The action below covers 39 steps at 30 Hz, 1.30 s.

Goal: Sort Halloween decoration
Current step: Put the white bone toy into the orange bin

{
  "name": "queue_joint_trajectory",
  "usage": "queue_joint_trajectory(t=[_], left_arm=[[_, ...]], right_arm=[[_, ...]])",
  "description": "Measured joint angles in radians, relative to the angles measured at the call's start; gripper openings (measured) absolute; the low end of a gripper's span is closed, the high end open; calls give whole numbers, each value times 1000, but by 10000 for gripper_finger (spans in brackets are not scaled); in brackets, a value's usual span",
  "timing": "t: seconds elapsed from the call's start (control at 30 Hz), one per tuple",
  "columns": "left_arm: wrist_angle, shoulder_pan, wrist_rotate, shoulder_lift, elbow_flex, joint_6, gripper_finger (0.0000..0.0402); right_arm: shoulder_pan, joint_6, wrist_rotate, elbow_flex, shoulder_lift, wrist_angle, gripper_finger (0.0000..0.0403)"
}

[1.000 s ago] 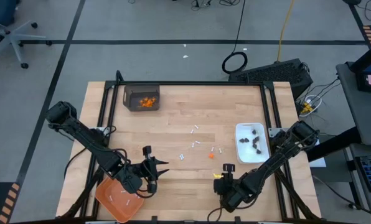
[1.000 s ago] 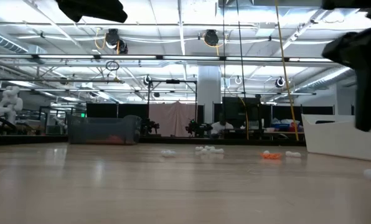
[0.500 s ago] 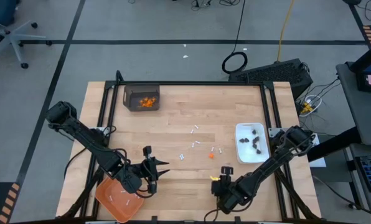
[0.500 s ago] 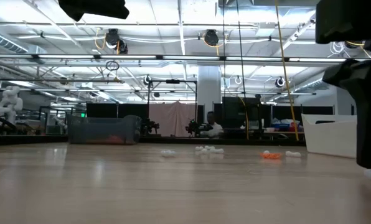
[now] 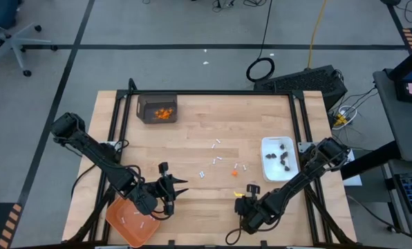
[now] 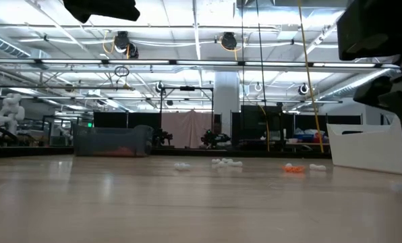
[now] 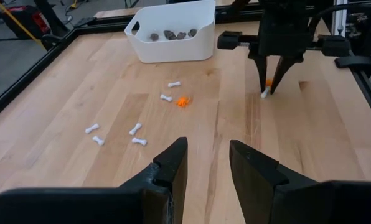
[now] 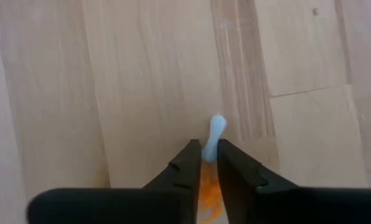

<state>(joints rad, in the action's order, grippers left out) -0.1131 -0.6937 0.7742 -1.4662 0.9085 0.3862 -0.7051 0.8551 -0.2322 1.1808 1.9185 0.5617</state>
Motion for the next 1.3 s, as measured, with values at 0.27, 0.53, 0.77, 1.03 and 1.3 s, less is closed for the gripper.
queue_joint_trajectory(t=[0.27, 0.53, 0.77, 1.03, 1.3], left_arm=[[0, 0, 0, 0, 0, 0, 118], [0, 0, 0, 0, 0, 0, 118], [-4, 0, -18, 0, 0, 22, 118], [2, -1, -61, 0, 0, 18, 118], [153, -17, 46, 0, 0, -163, 118]], right_arm=[[7, -46, -15, -2, 2, -8, 5], [6, -111, -56, -5, -4, -61, 2], [6, -121, -204, -8, 1, -204, 1], [8, -316, -421, -7, -2, -526, 0], [35, -616, -499, -6, -4, -846, 0]])
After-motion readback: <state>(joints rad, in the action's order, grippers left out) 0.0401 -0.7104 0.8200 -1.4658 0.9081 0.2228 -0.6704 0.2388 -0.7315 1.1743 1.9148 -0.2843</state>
